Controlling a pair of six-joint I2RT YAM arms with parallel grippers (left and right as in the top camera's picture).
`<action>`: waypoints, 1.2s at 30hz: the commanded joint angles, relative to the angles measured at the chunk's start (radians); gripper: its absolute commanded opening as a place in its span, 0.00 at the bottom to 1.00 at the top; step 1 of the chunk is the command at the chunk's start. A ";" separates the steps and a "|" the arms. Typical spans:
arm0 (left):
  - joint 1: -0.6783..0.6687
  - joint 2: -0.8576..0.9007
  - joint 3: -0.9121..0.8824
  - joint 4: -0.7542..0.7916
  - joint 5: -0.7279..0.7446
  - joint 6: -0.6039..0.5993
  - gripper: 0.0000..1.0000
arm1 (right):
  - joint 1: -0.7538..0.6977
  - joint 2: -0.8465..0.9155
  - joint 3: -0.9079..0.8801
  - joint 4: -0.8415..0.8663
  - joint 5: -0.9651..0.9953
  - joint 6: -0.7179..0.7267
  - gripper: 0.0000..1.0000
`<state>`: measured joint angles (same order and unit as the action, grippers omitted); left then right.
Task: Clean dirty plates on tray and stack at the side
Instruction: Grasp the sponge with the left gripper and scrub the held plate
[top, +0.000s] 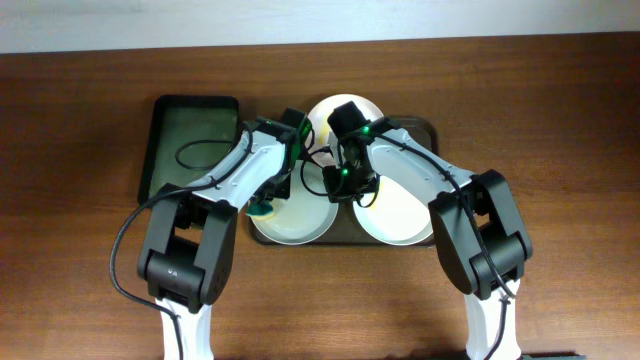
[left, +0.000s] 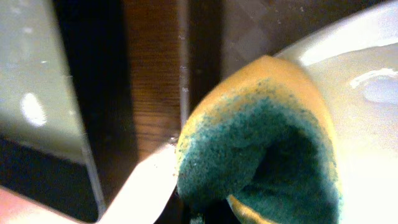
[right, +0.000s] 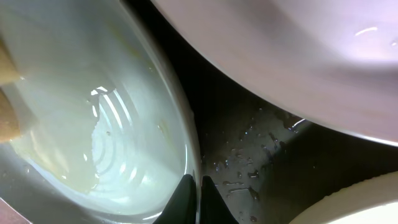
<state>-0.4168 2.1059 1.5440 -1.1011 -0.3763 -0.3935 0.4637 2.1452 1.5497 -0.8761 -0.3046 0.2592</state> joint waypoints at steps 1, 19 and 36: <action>0.036 -0.005 0.120 -0.063 -0.123 -0.040 0.00 | -0.012 0.005 -0.018 -0.024 0.074 -0.016 0.04; -0.006 -0.031 0.015 0.065 0.476 -0.029 0.00 | -0.012 0.005 -0.018 -0.024 0.073 -0.016 0.04; 0.000 -0.031 -0.080 0.015 -0.179 -0.070 0.00 | -0.012 0.005 -0.018 -0.024 0.073 -0.016 0.04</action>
<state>-0.4343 2.0735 1.4799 -1.0405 -0.2790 -0.4171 0.4526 2.1452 1.5497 -0.8848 -0.2653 0.2581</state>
